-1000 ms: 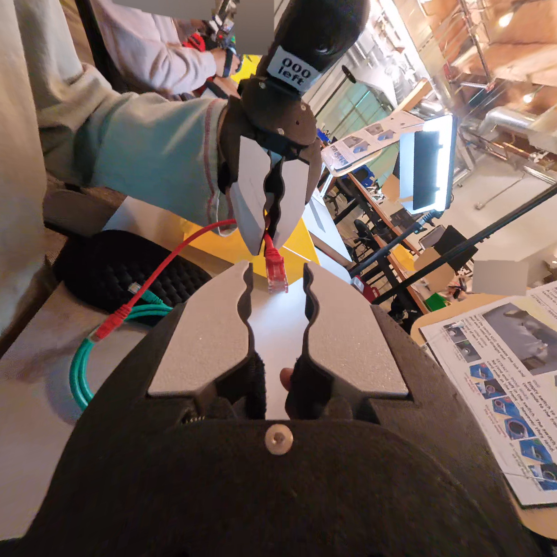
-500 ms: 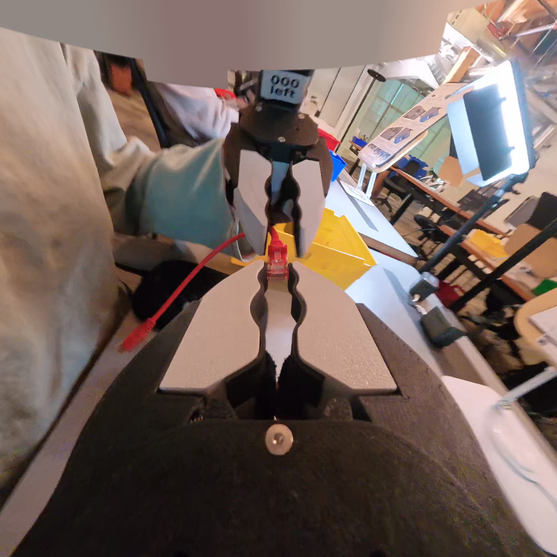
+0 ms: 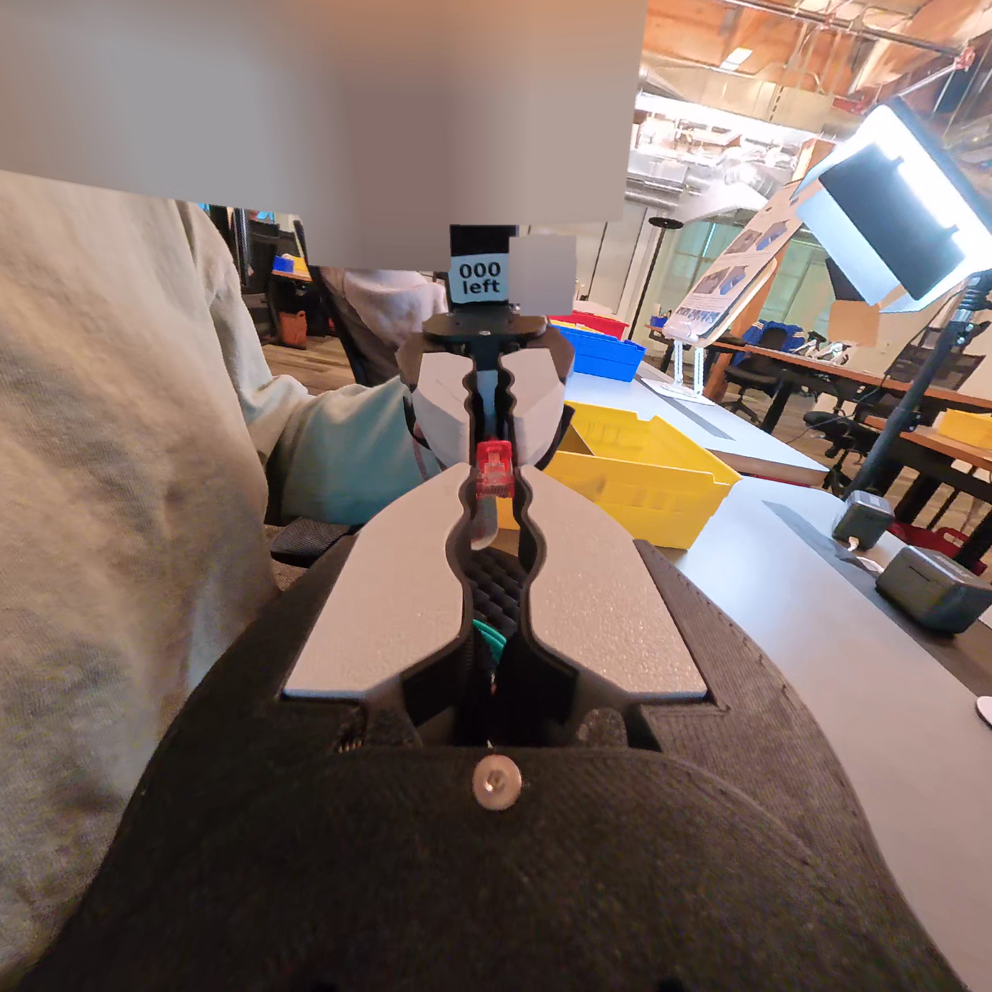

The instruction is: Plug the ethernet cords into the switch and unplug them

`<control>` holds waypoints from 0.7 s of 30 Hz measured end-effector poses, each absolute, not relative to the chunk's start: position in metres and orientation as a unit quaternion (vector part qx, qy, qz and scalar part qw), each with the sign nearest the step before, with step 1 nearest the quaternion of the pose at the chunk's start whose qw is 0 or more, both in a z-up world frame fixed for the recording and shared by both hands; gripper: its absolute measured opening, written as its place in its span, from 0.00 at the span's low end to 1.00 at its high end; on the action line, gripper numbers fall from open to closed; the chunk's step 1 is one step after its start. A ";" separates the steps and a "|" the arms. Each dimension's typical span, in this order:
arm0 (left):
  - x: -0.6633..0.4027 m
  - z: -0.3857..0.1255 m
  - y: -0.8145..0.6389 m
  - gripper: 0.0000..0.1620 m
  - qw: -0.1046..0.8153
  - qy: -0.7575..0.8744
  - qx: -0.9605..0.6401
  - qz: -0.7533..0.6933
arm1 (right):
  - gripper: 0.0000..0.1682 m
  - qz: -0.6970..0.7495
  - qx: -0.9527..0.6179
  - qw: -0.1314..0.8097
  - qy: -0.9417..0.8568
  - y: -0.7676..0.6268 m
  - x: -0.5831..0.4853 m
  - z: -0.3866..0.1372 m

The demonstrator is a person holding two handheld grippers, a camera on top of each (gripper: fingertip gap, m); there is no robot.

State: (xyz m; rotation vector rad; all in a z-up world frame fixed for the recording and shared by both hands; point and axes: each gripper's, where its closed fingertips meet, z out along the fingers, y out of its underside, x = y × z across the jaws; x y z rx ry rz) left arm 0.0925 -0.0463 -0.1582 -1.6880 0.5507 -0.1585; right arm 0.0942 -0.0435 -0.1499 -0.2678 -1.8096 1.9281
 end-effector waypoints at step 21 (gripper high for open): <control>0.019 -0.176 -0.083 0.05 0.447 0.223 -0.864 0.067 | 0.47 0.387 -0.219 0.182 -0.877 0.045 0.072 -0.271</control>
